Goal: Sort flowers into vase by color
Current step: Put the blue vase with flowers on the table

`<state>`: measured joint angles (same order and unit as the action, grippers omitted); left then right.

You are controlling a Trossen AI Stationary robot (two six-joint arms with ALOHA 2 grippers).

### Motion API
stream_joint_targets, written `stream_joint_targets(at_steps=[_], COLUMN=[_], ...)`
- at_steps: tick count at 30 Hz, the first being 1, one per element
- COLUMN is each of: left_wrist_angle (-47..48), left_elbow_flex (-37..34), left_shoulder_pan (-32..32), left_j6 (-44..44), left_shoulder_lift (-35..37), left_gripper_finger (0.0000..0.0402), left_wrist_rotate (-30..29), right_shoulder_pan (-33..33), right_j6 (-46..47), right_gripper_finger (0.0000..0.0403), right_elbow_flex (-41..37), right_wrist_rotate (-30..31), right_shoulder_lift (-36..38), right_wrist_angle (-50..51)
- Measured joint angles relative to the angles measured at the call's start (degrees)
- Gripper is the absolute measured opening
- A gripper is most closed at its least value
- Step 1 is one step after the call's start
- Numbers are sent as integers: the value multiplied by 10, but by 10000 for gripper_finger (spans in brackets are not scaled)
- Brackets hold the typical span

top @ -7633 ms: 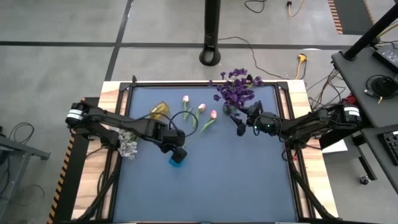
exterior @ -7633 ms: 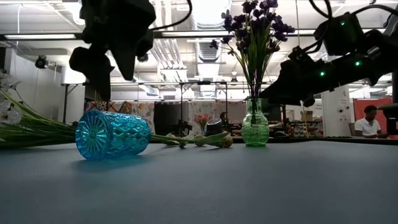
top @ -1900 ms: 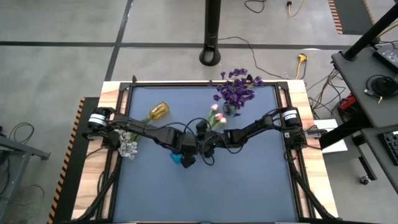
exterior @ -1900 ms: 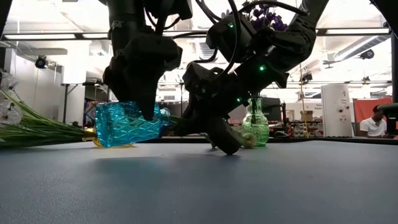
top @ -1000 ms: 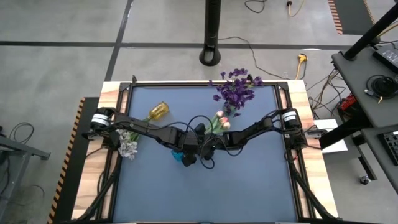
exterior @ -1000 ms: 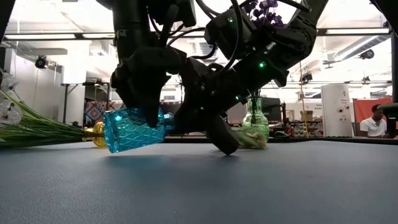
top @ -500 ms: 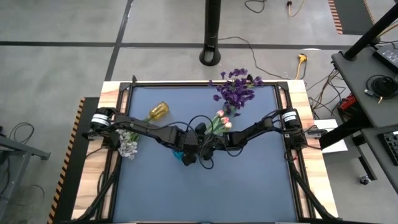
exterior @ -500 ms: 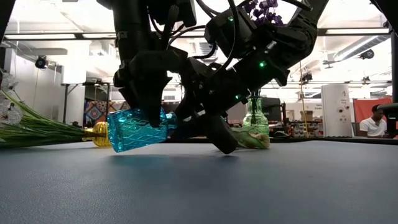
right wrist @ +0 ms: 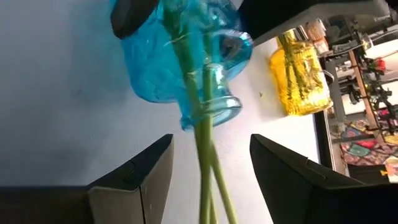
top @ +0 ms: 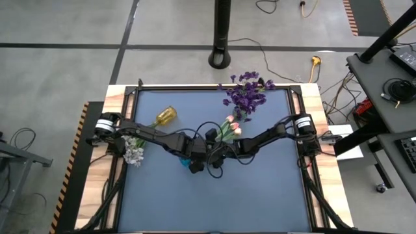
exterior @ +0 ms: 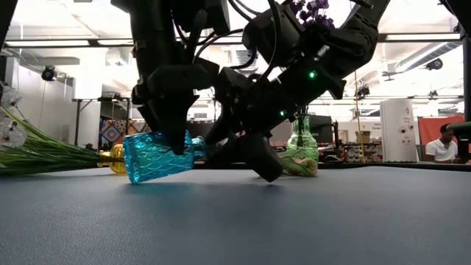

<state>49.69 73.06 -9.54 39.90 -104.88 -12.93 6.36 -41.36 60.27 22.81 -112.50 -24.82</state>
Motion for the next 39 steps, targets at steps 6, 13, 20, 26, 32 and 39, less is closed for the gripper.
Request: stream_joint_targets(at_steps=[6, 13, 20, 26, 32, 39], left_wrist_angle=[4, 4, -2, -3, -2, 5], left_elbow_flex=[0, -1, -5, -5, -5, -5], left_shoulder_pan=[-2, -8, -14, -21, -22, -22], left_j6=[-8, -11, -10, -4, 1, -12], left_shoulder_lift=[0, 6, 8, 8, 9, 9], left_gripper_finger=[258, 258, 258, 258, 258, 258], left_wrist_rotate=[-3, -22, -26, -26, -14, 4], right_shoulder_pan=[3, 10, 38, 53, 53, 77], right_j6=[32, 69, 109, 248, 616, 993], right_gripper_finger=[206, 206, 206, 206, 206, 206], right_elbow_flex=[-11, -46, -83, -136, -190, -297], right_wrist_rotate=[-4, -7, -8, -8, -8, -27], right_shoulder_lift=[42, 91, 150, 215, 268, 267], right_wrist_angle=[32, 53, 52, 53, 49, -130])
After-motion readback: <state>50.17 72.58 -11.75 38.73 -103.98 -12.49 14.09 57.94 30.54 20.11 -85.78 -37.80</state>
